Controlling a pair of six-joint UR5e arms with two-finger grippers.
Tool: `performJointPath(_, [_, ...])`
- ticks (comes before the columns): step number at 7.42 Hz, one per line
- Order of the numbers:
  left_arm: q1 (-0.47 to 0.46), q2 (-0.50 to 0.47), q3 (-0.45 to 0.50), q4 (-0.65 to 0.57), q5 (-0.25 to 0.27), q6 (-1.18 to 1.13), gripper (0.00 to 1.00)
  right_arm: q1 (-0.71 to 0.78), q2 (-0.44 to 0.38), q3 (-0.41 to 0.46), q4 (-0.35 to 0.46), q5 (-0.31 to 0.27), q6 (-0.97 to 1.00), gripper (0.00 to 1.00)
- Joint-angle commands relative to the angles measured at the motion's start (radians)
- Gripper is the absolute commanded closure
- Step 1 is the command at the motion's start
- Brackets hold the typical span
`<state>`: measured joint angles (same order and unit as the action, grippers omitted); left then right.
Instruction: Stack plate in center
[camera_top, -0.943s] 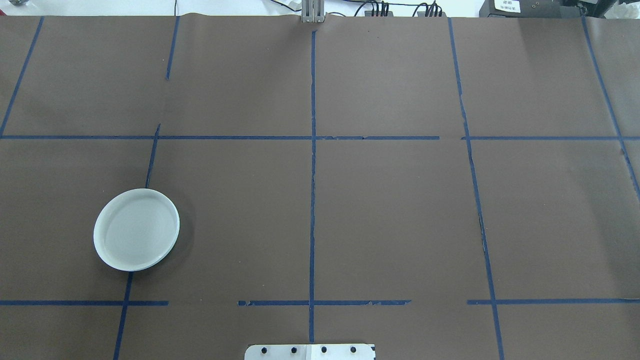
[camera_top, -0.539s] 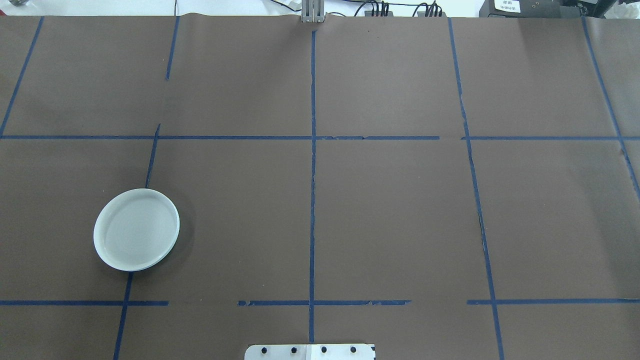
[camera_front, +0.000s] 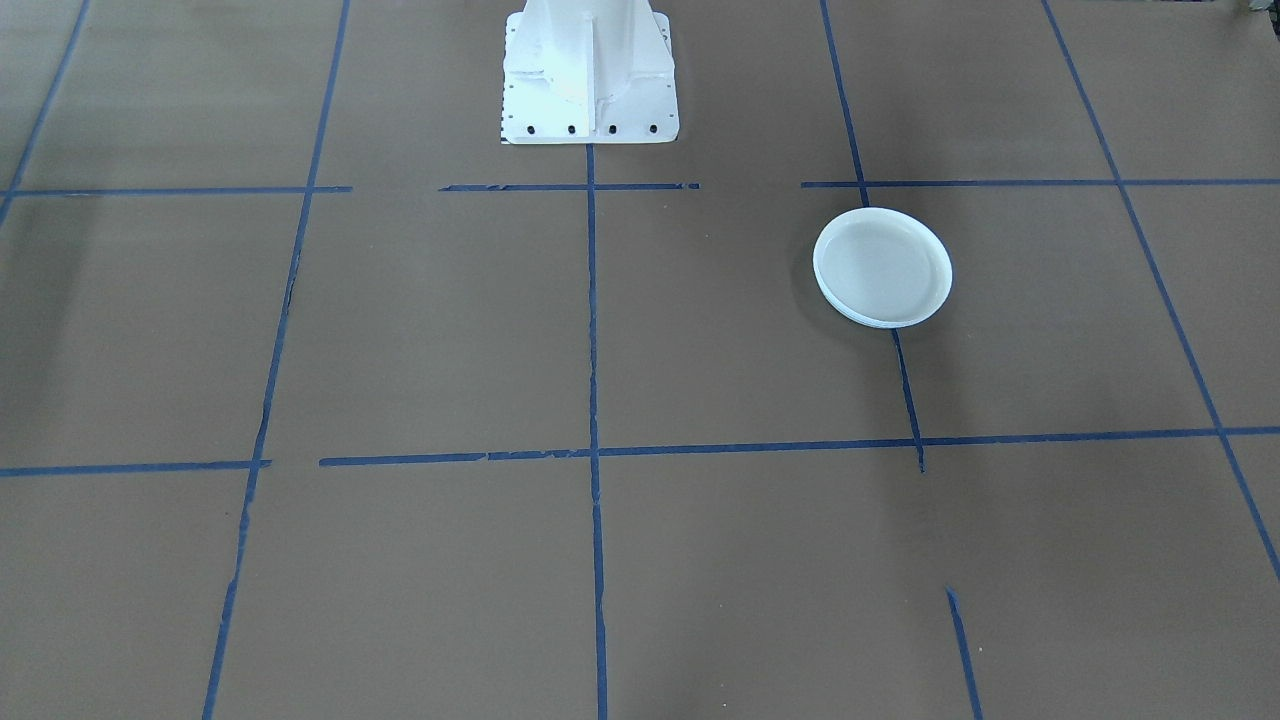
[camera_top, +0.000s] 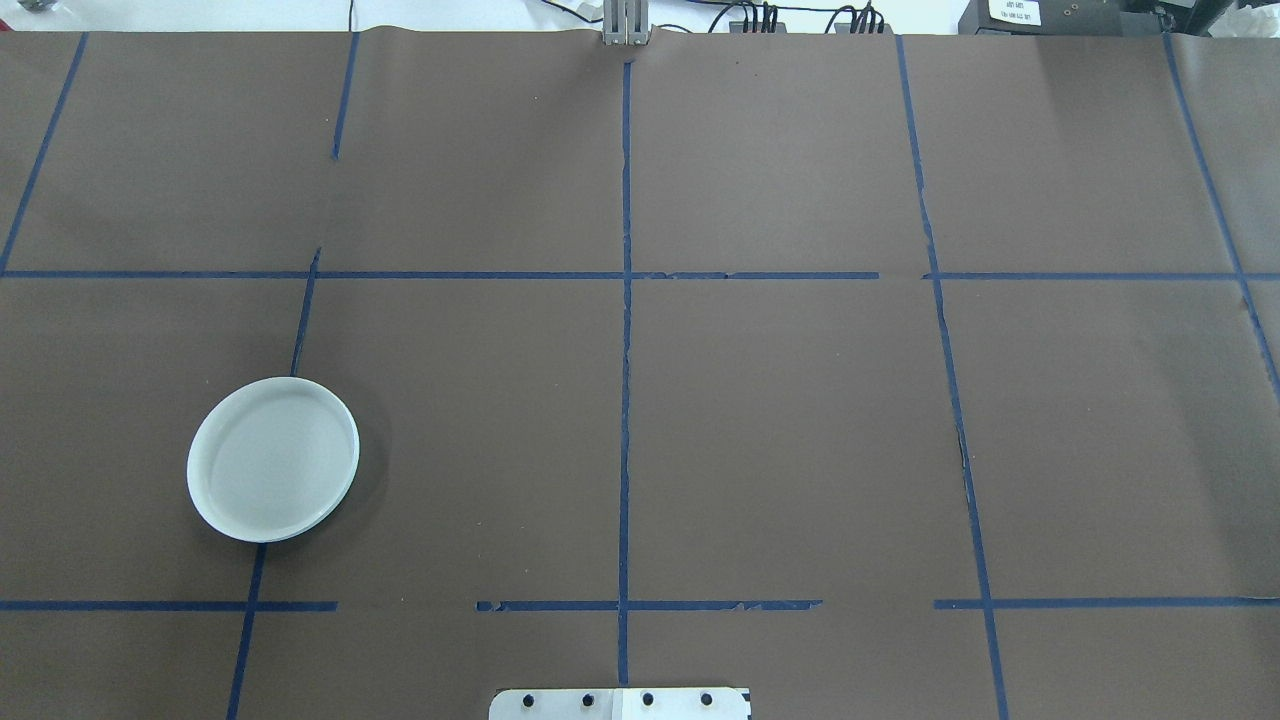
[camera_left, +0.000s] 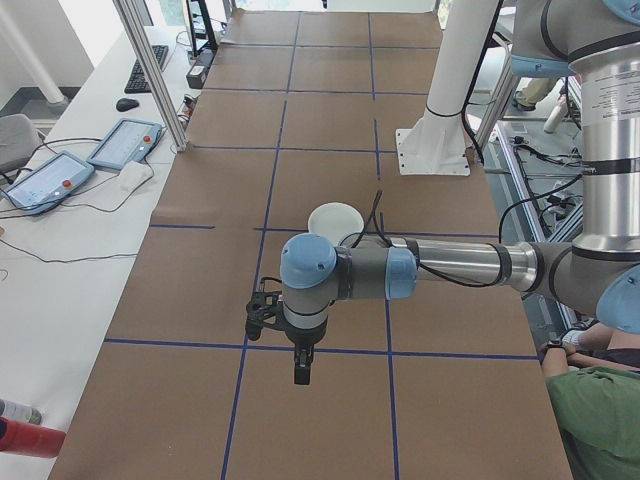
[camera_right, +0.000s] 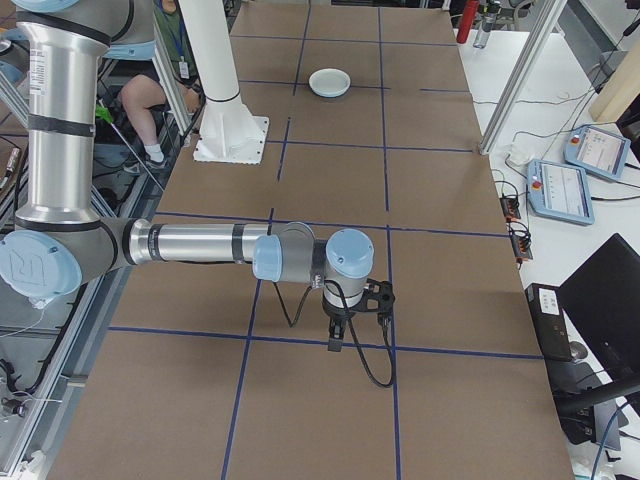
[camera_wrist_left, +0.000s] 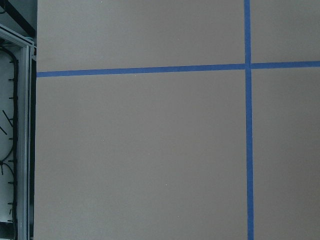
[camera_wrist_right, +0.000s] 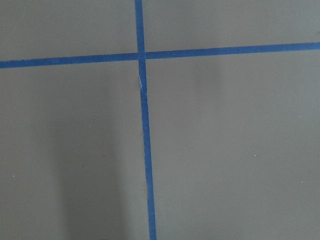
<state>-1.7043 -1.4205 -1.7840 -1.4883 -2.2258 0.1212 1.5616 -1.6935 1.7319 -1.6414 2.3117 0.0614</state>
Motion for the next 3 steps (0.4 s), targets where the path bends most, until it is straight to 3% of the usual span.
performJointPath(1, [0.0,0.0,0.0,-0.001,0.0,0.0,0.0,0.0,0.0,0.0,0.0,0.0,0.0,0.0])
performJointPath(3, [0.0,0.0,0.003,-0.001,0.0,0.0,0.0,0.0,0.0,0.0,0.0,0.0,0.0,0.0])
